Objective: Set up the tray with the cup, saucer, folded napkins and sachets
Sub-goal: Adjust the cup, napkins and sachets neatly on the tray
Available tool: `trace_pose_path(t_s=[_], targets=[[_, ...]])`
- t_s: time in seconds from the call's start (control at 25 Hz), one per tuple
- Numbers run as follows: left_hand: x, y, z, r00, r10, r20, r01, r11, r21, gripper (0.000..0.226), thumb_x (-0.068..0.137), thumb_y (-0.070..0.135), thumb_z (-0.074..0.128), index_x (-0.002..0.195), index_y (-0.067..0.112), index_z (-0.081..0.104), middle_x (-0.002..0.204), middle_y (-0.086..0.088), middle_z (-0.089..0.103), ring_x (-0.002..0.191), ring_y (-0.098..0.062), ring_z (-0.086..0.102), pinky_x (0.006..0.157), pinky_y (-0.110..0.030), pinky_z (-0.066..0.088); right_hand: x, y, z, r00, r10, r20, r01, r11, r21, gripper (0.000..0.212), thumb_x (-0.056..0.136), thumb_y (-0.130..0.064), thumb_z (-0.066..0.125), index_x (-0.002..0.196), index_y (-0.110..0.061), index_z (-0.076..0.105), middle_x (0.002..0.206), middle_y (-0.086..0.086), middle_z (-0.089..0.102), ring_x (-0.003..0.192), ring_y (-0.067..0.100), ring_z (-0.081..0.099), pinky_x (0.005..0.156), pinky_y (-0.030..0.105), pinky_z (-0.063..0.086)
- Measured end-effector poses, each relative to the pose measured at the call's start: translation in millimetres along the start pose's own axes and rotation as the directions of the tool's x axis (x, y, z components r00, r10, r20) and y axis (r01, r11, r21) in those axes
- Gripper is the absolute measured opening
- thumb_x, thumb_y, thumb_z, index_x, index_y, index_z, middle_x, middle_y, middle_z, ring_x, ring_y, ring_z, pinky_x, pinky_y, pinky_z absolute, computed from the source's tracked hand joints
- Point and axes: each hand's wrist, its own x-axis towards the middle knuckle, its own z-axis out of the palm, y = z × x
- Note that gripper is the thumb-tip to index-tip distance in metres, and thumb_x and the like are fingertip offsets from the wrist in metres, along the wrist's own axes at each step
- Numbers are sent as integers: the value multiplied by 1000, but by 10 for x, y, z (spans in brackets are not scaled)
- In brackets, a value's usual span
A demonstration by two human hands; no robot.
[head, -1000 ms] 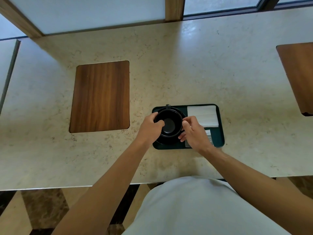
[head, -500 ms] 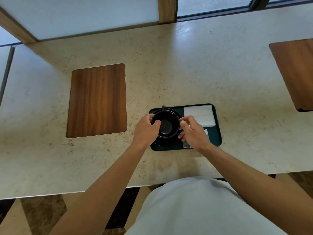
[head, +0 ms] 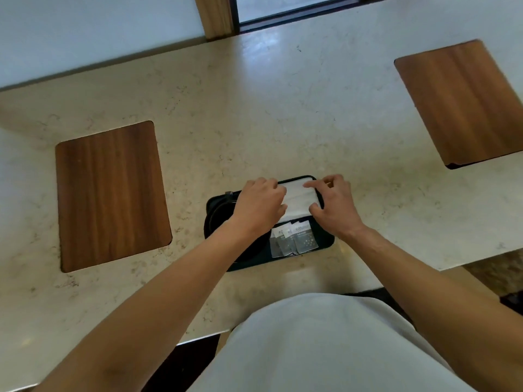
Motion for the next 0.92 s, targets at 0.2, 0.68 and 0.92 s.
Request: trace_pose_path(t_s=[0.2,0.68,0.92], targets=[[161,53,178,992,-8,126,-13,987,159,21,89,21,64,109,14,63,108,-8,62,96,-29,59,87,-40,45,135,185,-9,993,-18,118,17,1000,7,58,85,-20,62,138,-39,50,132,0,32,120,20,32,105,36,37],[166,40,251,980,-75,182,32,974,226,30,80,18,69,108,12,59,112,-10,56,98,-30,56,92,-45,44,242,121,57,988,-5,156,14,998,-59,61,79,-32,67,137,-41,48,135,6,36,120,26,35,106,43,38],[144,30,246,981,-89,172,43,966,255,37,77,24,73,111,13,60,115,-10,57,105,-32,54,98,-50,39,256,92,63,988,-2,157,10,999,-53,62,77,-33,68,135,-43,48,134,5,36,120,25,35,105,42,37]])
